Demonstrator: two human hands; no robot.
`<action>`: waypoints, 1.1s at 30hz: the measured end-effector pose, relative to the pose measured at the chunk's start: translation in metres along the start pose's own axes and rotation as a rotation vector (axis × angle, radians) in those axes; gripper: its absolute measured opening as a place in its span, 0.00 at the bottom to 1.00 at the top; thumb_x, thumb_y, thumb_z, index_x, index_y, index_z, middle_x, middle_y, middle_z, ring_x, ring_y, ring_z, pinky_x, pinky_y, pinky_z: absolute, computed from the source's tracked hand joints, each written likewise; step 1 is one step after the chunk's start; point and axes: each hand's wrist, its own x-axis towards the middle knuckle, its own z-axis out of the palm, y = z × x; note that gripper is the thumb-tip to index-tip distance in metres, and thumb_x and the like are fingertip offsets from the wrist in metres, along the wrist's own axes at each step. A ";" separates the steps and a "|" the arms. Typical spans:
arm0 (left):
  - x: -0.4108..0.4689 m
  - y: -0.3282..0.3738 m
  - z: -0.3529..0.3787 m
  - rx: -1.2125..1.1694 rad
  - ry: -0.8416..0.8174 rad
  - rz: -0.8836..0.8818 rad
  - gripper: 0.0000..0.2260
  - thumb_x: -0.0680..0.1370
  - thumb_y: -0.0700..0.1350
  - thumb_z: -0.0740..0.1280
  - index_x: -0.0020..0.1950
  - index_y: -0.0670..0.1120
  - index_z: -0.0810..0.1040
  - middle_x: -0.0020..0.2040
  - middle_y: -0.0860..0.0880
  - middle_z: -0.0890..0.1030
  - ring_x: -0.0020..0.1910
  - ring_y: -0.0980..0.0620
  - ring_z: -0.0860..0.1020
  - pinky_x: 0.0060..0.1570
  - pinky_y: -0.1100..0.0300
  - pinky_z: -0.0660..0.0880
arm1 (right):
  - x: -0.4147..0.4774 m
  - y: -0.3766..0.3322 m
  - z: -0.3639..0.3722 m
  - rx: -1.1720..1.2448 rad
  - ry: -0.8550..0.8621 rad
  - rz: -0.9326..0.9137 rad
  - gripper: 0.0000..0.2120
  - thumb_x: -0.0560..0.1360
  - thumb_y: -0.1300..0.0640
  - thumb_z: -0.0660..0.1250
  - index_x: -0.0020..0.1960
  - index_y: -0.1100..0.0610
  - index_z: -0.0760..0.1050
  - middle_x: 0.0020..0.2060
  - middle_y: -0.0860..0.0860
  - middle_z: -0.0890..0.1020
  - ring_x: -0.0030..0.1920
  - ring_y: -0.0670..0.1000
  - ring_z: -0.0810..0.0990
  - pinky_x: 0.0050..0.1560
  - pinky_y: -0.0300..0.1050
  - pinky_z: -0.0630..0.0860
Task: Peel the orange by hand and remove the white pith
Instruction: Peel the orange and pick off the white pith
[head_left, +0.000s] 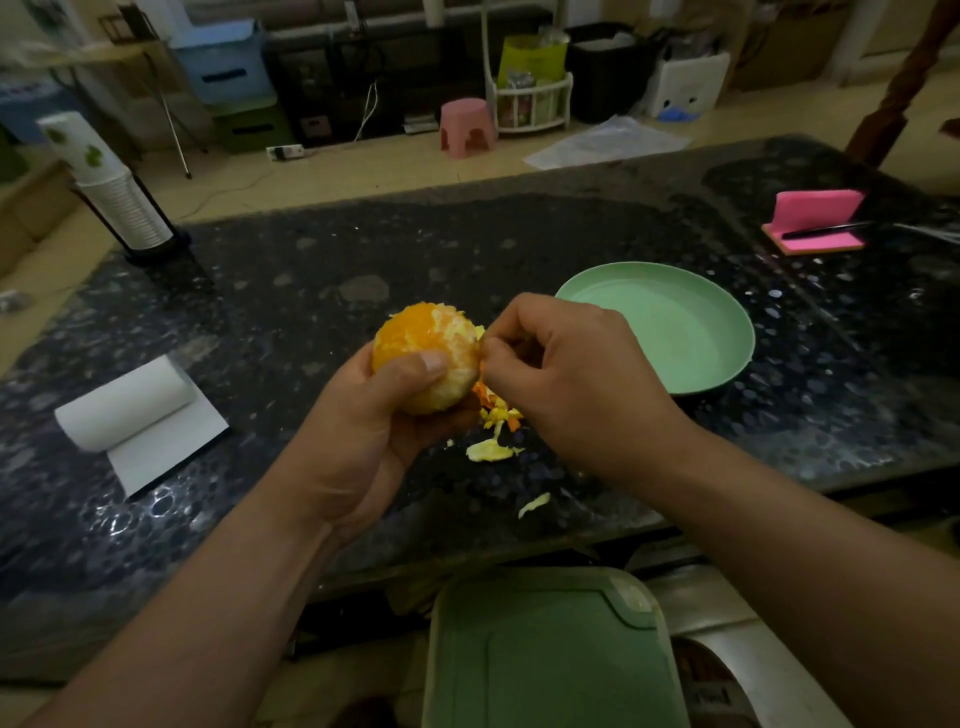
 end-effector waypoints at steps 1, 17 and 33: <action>0.000 0.001 -0.001 -0.025 -0.001 -0.006 0.21 0.72 0.44 0.71 0.64 0.40 0.79 0.52 0.42 0.86 0.47 0.46 0.85 0.42 0.55 0.84 | 0.001 0.000 -0.002 0.031 -0.013 0.011 0.05 0.80 0.57 0.70 0.45 0.52 0.82 0.31 0.43 0.80 0.32 0.44 0.77 0.33 0.37 0.70; 0.001 0.001 -0.004 0.156 0.028 0.044 0.30 0.70 0.46 0.77 0.70 0.41 0.75 0.61 0.38 0.84 0.56 0.39 0.85 0.49 0.52 0.84 | -0.001 -0.005 -0.004 -0.054 -0.026 0.016 0.05 0.79 0.53 0.72 0.44 0.50 0.82 0.32 0.43 0.81 0.35 0.44 0.79 0.35 0.39 0.75; -0.004 0.006 0.000 -0.122 -0.051 -0.078 0.22 0.67 0.48 0.75 0.59 0.41 0.86 0.55 0.38 0.85 0.47 0.44 0.84 0.44 0.54 0.84 | 0.002 -0.005 -0.003 0.130 0.035 0.019 0.07 0.74 0.59 0.73 0.39 0.52 0.78 0.29 0.47 0.78 0.30 0.44 0.74 0.31 0.41 0.71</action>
